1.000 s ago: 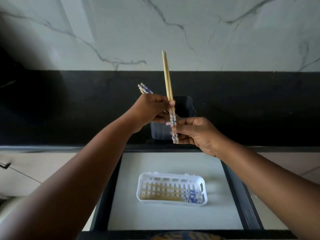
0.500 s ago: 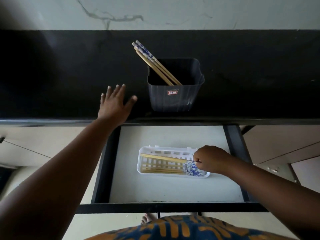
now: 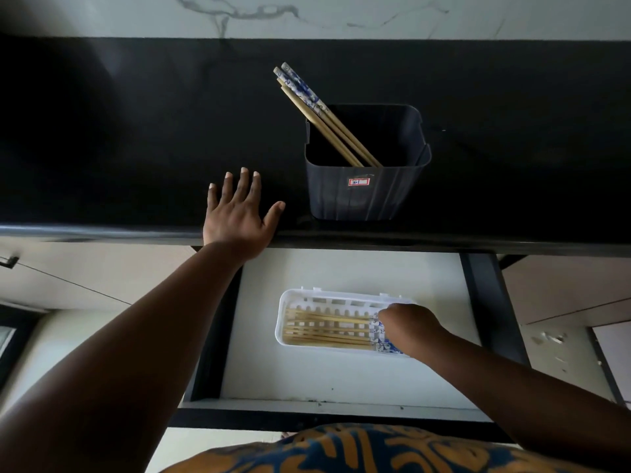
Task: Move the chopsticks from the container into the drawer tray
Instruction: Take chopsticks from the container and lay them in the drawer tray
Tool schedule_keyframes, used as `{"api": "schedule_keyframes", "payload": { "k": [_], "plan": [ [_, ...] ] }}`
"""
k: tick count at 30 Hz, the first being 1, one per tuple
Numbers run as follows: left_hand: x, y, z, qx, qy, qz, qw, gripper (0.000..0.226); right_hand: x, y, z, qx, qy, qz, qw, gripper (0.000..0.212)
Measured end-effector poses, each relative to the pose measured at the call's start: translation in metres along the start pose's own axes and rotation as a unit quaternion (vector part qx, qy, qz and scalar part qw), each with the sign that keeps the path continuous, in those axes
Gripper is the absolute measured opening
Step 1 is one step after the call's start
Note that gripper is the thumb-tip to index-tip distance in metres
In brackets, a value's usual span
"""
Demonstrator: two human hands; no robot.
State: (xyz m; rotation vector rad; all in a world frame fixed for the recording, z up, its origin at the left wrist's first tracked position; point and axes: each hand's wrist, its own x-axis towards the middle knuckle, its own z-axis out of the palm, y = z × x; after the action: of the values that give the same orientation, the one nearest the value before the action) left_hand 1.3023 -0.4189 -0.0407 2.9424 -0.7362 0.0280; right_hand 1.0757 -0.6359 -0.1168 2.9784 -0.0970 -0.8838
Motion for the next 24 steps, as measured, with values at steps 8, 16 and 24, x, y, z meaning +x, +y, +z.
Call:
{"api": "schedule_keyframes", "payload": {
  "k": [8,16,24],
  "plan": [
    [0.000,0.000,0.001,-0.002,0.001,0.000,1.000,0.078,0.003,0.004,0.009,0.022,0.056,0.003,0.998,0.030],
    [0.000,0.000,0.001,0.005,-0.002,-0.004,1.000,0.082,0.003,-0.001,0.014,-0.011,0.165,0.042,0.985,0.044],
    [-0.001,-0.001,0.000,-0.001,-0.004,0.003,1.000,0.080,-0.013,0.004,-0.008,0.048,0.028,0.020,0.998,0.028]
  ]
}}
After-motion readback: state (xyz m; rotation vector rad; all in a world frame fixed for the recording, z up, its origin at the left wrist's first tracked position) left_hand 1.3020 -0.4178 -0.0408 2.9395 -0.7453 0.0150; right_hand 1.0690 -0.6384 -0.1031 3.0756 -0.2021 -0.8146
